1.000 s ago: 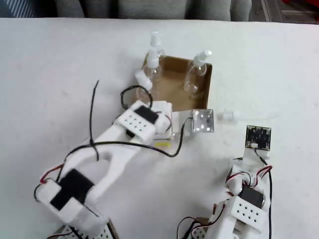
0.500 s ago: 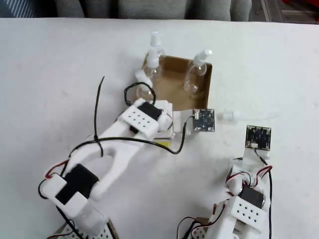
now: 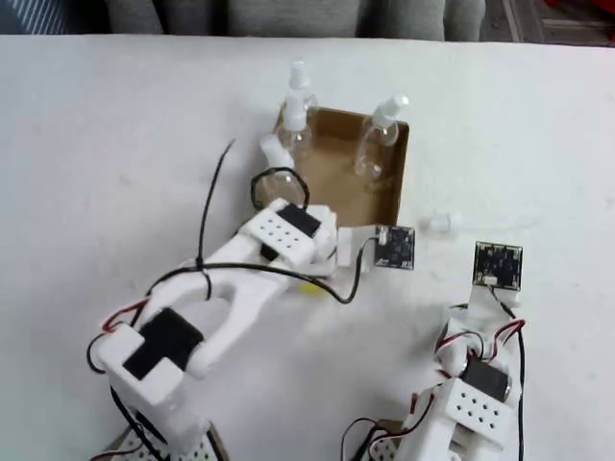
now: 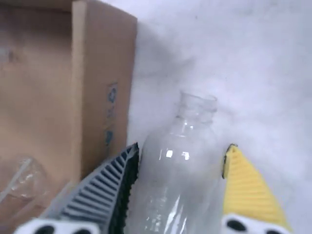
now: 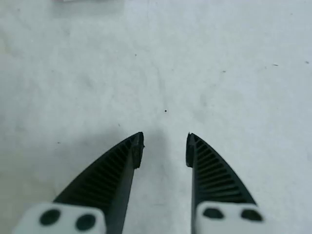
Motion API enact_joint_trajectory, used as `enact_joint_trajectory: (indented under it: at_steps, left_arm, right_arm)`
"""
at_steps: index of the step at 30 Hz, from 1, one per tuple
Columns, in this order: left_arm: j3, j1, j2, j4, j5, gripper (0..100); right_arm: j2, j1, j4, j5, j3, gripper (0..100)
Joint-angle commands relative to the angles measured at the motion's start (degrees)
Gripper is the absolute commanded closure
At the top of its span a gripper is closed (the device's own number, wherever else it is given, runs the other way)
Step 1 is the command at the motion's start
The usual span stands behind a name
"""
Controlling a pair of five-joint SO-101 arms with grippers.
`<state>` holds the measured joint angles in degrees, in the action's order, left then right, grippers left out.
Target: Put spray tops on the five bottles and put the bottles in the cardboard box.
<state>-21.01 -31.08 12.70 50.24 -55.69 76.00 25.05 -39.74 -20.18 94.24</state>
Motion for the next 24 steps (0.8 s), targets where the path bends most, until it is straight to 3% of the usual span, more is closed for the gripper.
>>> enact_joint_trajectory:
  at_steps: [1,6,12,17,24]
  left_arm:
    - [0.5,-0.5,0.0,0.4,-0.4,73]
    - [-0.1,-0.4,0.0,0.4,-0.3,75]
    - [-0.2,-1.2,0.0,2.5,-0.2,98]
    - [0.3,-1.9,-0.1,8.7,0.8,98]
    - [-0.8,-4.3,-5.6,11.4,19.6,98]
  right_arm:
    - [0.0,-0.3,1.2,-0.5,-0.6,88.6]
    - [0.0,-0.3,1.2,-0.5,-0.6,88.6]
    - [0.0,-0.3,1.2,-0.5,-0.6,88.6]
    - [0.0,-0.3,1.2,-0.5,-0.6,88.6]
    - [0.0,-0.3,1.2,-0.5,-0.6,88.6]
